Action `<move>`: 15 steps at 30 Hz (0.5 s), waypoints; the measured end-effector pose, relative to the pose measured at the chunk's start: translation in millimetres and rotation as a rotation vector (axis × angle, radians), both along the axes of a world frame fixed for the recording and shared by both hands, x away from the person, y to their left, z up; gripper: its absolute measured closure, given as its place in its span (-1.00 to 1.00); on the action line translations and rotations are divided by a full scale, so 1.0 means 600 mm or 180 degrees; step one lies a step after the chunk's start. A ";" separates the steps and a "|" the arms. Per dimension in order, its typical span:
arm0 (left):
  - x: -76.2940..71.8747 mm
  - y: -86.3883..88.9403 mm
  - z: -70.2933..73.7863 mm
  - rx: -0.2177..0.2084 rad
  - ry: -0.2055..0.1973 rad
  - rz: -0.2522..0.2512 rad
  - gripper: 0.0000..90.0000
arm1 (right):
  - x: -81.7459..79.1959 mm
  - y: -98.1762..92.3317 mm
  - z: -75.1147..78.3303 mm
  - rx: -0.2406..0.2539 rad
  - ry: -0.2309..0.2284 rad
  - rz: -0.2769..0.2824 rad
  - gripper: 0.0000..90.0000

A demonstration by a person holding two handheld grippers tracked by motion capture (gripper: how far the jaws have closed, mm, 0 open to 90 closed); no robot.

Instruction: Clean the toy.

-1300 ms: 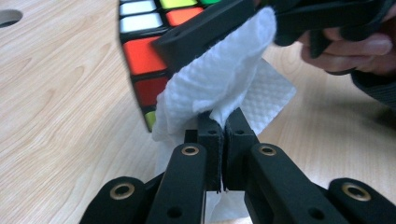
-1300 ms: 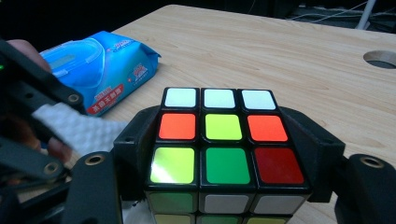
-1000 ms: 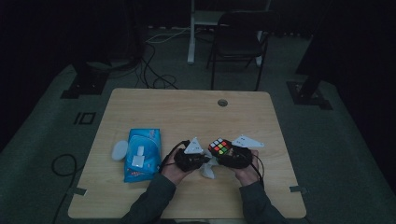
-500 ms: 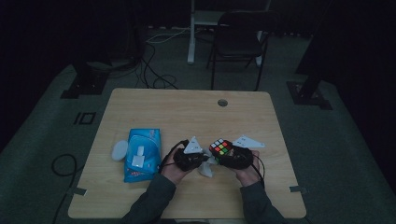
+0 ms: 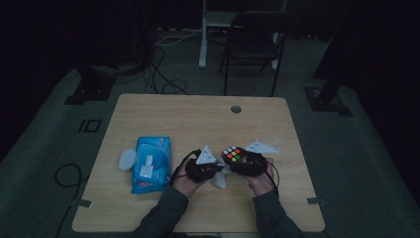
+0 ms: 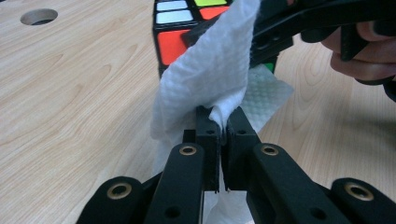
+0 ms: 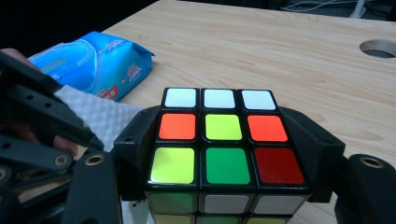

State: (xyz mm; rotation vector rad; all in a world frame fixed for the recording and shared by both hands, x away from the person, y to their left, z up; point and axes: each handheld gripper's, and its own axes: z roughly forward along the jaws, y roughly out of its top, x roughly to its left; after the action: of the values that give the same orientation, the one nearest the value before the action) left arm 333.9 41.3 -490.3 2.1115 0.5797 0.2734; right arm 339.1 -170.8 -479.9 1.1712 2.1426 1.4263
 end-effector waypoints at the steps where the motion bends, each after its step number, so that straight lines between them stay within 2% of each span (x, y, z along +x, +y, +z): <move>1: -0.001 -0.001 -0.001 -0.0017 0.0012 0.0009 0.94 | 0.001 0.001 0.000 -0.0005 0.0005 -0.0003 -0.24; 15: -0.006 0.000 -0.002 -0.0187 0.0019 0.0121 0.94 | 0.011 0.011 0.005 0.0037 0.0057 -0.0101 -0.24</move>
State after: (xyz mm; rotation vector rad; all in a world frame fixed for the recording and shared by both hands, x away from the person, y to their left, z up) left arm 330.1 41.0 -491.5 2.0472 0.6246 0.2683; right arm 345.8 -164.5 -476.7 1.2212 2.1205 1.4220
